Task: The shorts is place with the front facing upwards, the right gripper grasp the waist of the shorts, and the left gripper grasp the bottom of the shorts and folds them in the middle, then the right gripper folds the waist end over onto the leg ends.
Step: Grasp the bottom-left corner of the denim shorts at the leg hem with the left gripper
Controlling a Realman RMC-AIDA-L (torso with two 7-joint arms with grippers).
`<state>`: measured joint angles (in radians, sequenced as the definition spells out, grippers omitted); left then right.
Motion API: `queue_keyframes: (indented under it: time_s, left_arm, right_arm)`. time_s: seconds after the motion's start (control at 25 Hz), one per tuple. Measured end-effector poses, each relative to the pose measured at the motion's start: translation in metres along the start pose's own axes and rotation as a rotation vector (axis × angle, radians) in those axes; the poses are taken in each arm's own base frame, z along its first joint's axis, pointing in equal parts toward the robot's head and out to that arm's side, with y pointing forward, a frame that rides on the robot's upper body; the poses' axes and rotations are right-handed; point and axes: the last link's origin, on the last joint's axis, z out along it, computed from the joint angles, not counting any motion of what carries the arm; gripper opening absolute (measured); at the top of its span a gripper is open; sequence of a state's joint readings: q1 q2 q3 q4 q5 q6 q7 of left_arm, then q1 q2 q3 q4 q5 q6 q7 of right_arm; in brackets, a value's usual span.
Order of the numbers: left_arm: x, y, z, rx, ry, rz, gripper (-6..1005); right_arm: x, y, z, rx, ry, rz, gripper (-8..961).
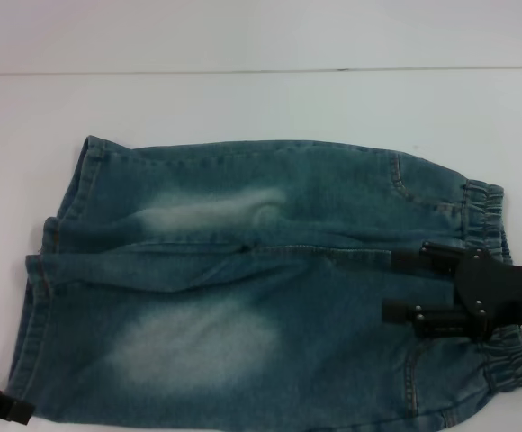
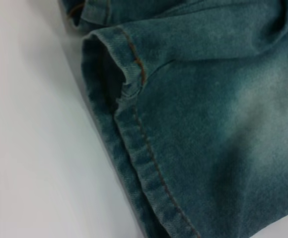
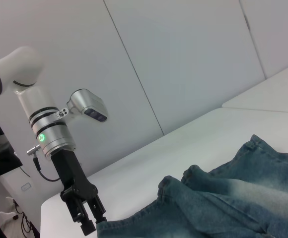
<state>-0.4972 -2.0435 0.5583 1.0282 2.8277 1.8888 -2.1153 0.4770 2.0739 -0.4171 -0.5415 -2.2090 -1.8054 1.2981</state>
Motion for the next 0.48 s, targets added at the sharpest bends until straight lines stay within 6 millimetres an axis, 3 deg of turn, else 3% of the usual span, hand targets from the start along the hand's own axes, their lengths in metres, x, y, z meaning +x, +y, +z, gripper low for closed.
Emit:
queue_keyframes:
  time_s: [0.48]
  left_arm:
    - [0.0088, 0.0060, 0.0028, -0.016, 0.002, 0.029, 643]
  right_arm:
    - [-0.0001, -0.0001, -0.0001, 0.001, -0.001, 0.001, 920]
